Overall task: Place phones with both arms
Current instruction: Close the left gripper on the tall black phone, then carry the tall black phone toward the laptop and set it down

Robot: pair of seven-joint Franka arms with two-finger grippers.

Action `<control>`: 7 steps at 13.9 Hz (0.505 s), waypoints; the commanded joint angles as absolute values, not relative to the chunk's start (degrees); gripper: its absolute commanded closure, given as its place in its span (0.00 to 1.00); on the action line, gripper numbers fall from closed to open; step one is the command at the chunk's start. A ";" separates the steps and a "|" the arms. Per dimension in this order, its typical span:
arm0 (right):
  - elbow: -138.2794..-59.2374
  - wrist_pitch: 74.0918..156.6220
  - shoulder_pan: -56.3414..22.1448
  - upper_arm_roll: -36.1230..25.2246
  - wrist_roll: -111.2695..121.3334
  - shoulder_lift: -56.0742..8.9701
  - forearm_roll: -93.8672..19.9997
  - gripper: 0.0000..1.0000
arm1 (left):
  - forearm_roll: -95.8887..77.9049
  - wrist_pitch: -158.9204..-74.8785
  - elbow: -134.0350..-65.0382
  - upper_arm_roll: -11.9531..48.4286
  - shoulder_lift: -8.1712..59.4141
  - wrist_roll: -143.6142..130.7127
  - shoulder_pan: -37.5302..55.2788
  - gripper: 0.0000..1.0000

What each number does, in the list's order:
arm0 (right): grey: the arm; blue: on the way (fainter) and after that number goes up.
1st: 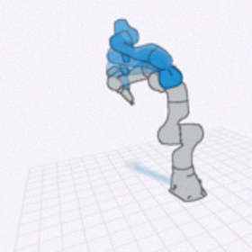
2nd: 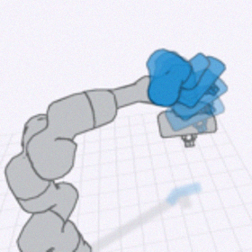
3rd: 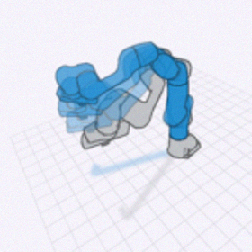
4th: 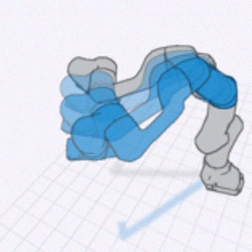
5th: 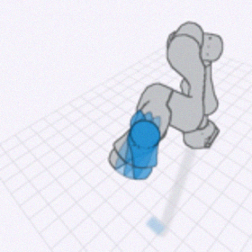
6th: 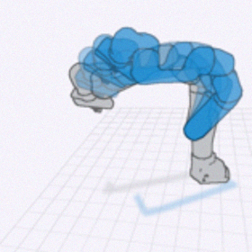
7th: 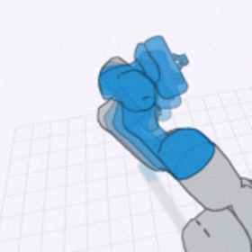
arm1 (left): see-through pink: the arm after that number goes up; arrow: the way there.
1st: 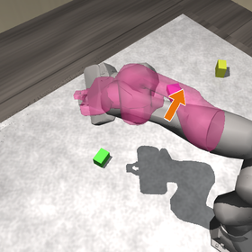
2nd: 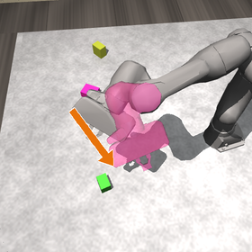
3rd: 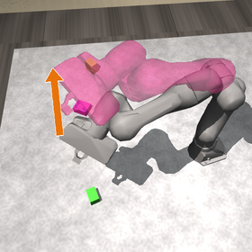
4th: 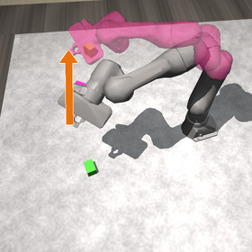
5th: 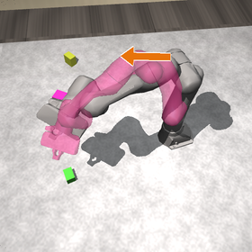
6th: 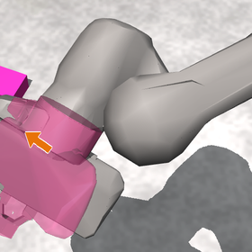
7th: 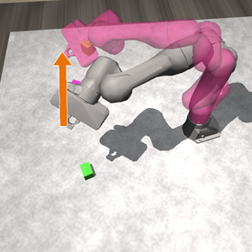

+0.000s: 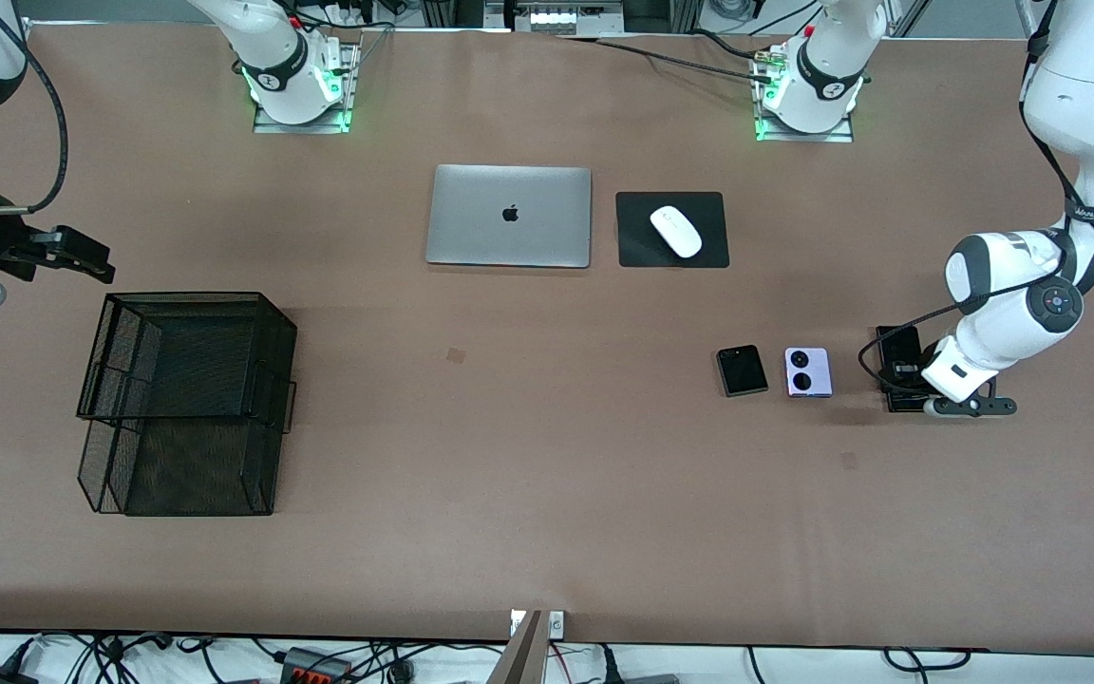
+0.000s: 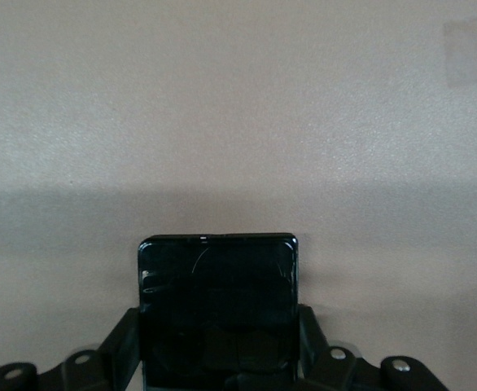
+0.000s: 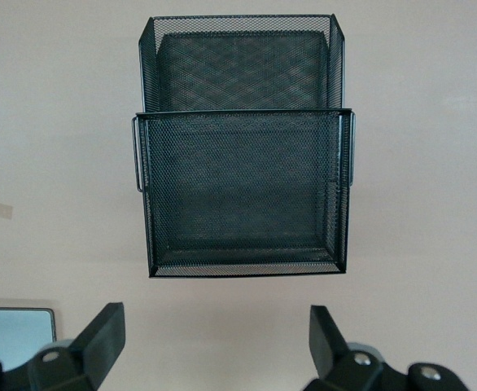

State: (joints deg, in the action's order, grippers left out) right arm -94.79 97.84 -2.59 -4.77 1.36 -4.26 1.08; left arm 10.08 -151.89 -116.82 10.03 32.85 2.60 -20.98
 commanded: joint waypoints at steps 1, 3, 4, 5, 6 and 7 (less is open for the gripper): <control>-93.87 97.03 -2.46 -4.57 2.11 -4.48 0.53 0.00 | 11.43 -151.96 -116.72 10.55 32.96 2.90 -21.62 0.72; -93.95 96.77 -2.37 -4.57 2.02 -4.92 -0.52 0.00 | 11.43 -151.70 -116.37 11.07 31.91 2.90 -21.62 0.74; -93.87 96.94 -2.20 -4.74 1.93 -5.88 -0.53 0.00 | 11.51 -150.83 -116.28 11.34 30.51 2.90 -21.53 0.74; -93.87 97.12 -2.02 -4.83 2.11 -6.41 -0.53 0.00 | 11.51 -147.86 -115.84 12.12 28.93 2.73 -21.01 0.74; -93.87 97.47 -1.93 -4.92 2.11 -6.94 -0.61 0.00 | 11.43 -143.57 -113.75 14.22 27.79 2.46 -21.01 0.74; -93.78 97.73 -2.02 -4.92 2.11 -6.94 -0.70 0.00 | 11.43 -137.70 -110.34 16.24 27.34 2.29 -21.01 0.74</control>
